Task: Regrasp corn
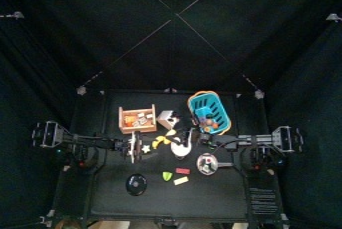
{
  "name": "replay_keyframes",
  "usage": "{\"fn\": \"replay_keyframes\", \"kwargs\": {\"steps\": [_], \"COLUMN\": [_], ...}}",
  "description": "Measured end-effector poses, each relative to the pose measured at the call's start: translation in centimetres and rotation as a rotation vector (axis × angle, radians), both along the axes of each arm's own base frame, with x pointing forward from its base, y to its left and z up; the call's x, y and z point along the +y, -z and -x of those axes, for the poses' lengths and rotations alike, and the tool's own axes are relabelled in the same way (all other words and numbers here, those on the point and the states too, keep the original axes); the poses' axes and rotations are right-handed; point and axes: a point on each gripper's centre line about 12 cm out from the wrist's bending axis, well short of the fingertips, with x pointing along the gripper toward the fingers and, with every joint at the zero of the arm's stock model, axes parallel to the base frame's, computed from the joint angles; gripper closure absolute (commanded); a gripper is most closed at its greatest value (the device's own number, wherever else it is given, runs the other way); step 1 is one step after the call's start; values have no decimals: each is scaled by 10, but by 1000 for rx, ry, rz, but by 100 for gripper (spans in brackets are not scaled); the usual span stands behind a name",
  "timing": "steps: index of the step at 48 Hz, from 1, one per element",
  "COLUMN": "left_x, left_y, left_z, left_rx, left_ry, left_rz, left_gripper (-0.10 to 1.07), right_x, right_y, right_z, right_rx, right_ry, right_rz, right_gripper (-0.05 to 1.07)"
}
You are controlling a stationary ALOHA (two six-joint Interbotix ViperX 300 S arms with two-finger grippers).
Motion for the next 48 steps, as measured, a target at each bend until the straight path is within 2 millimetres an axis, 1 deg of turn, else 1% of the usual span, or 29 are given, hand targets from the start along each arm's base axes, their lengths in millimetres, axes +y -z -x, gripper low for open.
{"fn": "replay_keyframes", "kwargs": {"steps": [7,11,14,24,31,41,48], "left_x": [15,20,19,12,8,12,16], "left_y": [-2,-4,-4,-9,-9,-2,-1], "left_z": [1,3,3,-5,-15,-31,-33], "left_rx": [-23,-41,-39,-57,-55,-55,-89], "left_ry": [-168,-256,-292,-289,-277,-312,-344], "left_rz": [-34,-37,-30,-9,-9,3,5], "left_gripper": [2,2,2,2,2,3,6], "right_x": [-3,-4,-5,-8,-10,-10,-10], "right_y": [2,2,2,3,7,10,11], "right_z": [-8,-9,-9,-11,-13,-16,-17], "right_rx": [-31,-49,-58,-83,-76,-71,-69], "right_ry": [35,45,52,84,91,92,92], "right_rz": [-33,-33,-33,-58,-62,-65,-63], "right_gripper": [40,40,40,40,40,40,40]}}
